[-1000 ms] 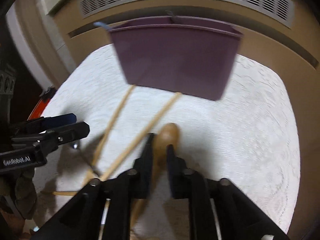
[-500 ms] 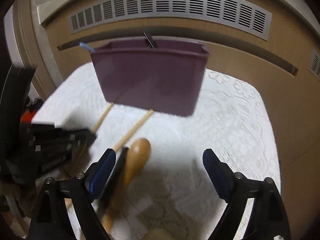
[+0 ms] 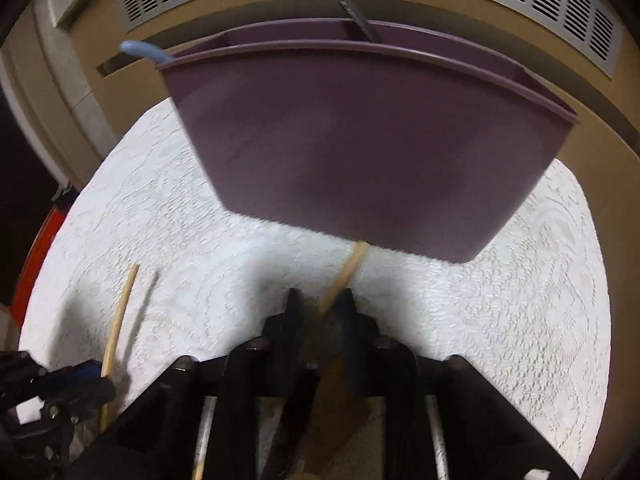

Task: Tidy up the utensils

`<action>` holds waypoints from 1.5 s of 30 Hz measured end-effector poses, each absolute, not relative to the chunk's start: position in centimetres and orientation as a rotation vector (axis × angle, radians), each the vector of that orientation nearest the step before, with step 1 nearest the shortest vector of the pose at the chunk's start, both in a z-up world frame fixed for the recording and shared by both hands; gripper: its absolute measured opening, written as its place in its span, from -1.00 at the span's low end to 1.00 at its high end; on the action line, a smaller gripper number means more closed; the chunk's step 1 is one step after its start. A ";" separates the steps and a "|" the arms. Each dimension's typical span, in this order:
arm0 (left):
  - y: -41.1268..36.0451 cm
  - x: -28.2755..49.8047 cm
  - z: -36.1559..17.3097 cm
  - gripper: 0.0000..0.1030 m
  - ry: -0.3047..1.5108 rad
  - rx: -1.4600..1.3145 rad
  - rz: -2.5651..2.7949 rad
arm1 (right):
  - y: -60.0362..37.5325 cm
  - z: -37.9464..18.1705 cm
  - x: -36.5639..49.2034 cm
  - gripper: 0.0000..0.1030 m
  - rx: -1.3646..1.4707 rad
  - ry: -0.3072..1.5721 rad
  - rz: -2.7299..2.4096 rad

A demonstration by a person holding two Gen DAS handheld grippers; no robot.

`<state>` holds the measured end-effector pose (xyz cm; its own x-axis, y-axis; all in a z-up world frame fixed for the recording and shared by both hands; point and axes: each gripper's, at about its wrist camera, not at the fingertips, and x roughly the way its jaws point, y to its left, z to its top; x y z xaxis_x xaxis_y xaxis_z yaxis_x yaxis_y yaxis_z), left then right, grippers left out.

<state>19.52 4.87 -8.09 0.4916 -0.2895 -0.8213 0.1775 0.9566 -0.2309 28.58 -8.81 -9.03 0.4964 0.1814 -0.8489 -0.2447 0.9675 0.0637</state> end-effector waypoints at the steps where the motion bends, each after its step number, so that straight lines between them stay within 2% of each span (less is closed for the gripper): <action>1: 4.9 19.6 -8.1 -0.80 1.024 -0.124 -0.283 | -8.7 -9.0 28.2 -0.69 -0.064 1.032 0.289; 7: 4.2 19.9 -8.5 -0.67 1.046 -0.122 -0.284 | -9.7 -8.3 24.4 -0.75 -0.056 1.047 0.385; 13: 3.6 20.3 -9.1 -0.42 1.067 -0.111 -0.284 | -12.4 -6.3 22.1 -0.77 0.008 1.017 0.416; 19: 3.0 21.4 -9.2 -0.40 1.095 -0.103 -0.275 | -13.4 -4.3 21.4 -0.77 0.022 0.947 0.396; 22: 2.2 22.5 -9.2 -0.47 1.097 -0.075 -0.267 | -13.6 -3.7 21.3 -0.77 0.021 0.911 0.395; 24: 1.5 22.9 -9.3 -0.64 1.085 -0.031 -0.250 | -13.7 -3.4 21.1 -0.77 0.017 0.893 0.389; 25: 1.1 22.9 -9.2 -0.80 1.073 -0.003 -0.238 | -13.6 -3.4 21.1 -0.77 0.017 0.889 0.390; 26: 0.9 22.9 -9.1 -0.85 1.062 0.009 -0.235 | -13.7 -3.2 20.9 -0.77 0.021 0.883 0.392; 29: 0.8 21.8 -7.7 -0.86 1.009 -0.001 -0.256 | -14.3 -2.4 20.2 -0.77 0.028 0.858 0.398; 37: 1.8 17.6 0.4 -0.87 0.772 -0.052 -0.310 | -16.2 0.9 18.6 -0.80 0.060 0.770 0.385; 45: 2.2 16.4 5.1 -0.87 0.655 -0.076 -0.348 | -16.8 4.9 16.7 -0.82 0.042 0.671 0.371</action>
